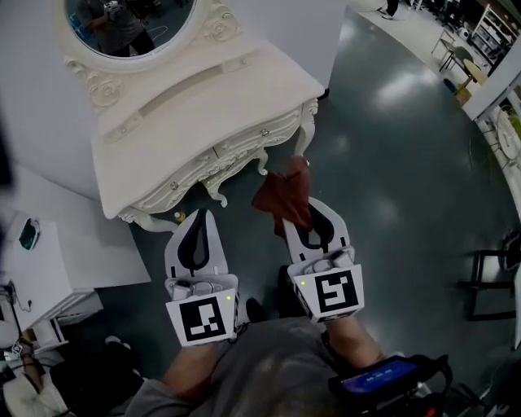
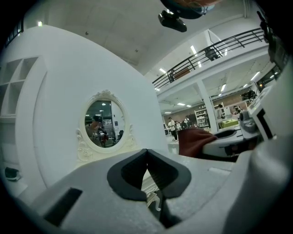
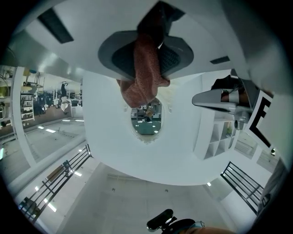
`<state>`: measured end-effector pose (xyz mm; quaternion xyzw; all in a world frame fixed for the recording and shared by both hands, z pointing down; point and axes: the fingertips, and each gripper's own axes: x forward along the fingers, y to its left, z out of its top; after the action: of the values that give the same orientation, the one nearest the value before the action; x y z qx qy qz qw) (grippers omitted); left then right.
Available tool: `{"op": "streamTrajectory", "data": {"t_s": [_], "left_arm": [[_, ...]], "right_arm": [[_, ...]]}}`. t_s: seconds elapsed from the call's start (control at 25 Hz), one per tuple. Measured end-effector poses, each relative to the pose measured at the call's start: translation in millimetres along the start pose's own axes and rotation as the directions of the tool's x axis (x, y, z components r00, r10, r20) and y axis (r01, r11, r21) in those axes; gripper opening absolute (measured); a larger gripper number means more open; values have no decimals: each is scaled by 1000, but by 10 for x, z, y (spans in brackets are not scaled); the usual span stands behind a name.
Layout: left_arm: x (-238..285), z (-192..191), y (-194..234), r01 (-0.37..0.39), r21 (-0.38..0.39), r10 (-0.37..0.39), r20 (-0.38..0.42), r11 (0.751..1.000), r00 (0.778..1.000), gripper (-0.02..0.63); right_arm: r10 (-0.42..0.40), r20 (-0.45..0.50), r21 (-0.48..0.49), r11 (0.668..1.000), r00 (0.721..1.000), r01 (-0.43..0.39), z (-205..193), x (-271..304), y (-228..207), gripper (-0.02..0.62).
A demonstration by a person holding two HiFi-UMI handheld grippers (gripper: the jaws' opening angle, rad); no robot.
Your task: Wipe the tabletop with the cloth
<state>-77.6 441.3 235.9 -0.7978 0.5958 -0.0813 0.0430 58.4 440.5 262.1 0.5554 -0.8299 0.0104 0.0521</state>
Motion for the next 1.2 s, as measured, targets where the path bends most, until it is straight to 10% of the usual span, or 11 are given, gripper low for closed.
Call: {"op": "streamTrajectory", "data": {"t_s": [0.4,1.2], "left_arm": [[738,140,-429,-2,23,2,-14,1000,1000,14],[1252,140,43,-154,-13,154,-7,988,988,14]], "right_arm": [[6,-28,40,999,1000,-5,-88,360,-816,83],[160,14,-28,987,987,-159,111,1249,-845,83]]}}
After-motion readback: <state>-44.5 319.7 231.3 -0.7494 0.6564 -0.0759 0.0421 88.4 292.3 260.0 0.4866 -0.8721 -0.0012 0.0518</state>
